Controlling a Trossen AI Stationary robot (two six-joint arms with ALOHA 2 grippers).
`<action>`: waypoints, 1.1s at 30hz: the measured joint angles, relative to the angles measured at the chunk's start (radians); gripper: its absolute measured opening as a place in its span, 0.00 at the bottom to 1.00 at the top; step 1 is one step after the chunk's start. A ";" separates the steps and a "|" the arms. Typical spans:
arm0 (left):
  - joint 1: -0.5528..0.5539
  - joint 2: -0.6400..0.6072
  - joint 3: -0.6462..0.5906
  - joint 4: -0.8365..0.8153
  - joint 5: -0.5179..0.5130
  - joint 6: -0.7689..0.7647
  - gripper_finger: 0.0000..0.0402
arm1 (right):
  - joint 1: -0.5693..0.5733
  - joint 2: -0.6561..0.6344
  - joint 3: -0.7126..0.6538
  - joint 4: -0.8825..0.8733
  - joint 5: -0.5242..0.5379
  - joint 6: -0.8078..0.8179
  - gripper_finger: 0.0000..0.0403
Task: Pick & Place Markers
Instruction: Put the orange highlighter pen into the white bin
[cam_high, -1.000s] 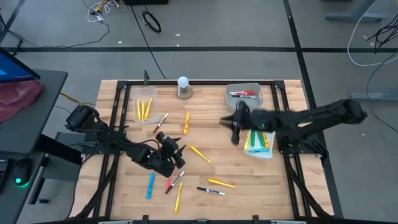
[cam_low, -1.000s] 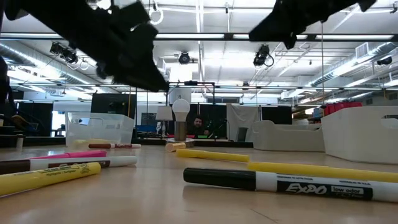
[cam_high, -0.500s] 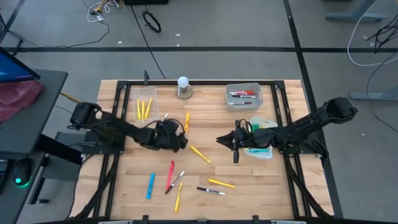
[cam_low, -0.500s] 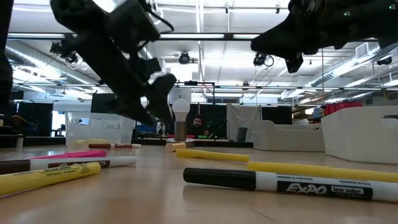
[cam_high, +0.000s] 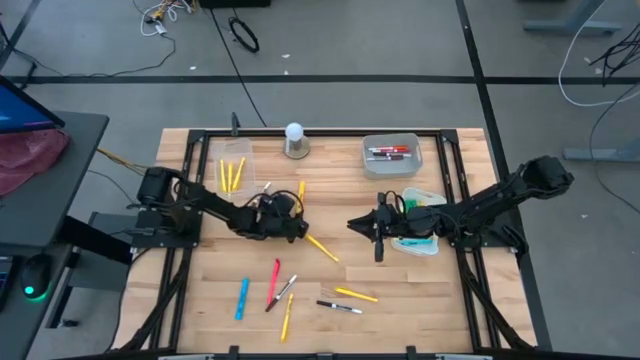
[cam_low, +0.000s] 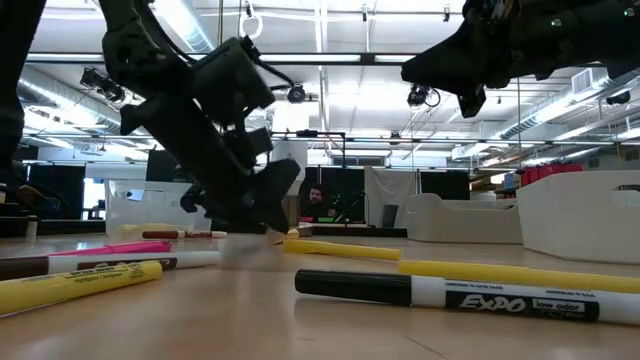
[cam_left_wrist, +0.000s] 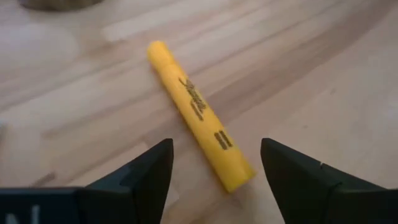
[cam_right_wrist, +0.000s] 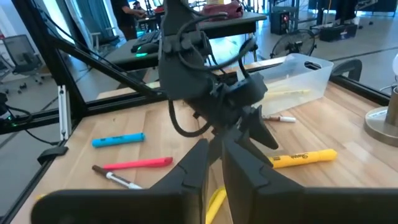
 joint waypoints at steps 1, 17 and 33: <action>0.002 0.007 -0.001 -0.008 0.002 0.000 0.60 | 0.000 0.000 0.000 0.000 0.000 0.000 0.11; 0.017 0.068 0.001 0.009 -0.013 0.017 0.38 | 0.000 0.000 0.000 -0.004 0.000 0.002 0.11; -0.148 -0.094 0.002 0.053 -0.162 0.314 0.19 | -0.005 0.073 0.000 -0.082 -0.001 0.021 0.12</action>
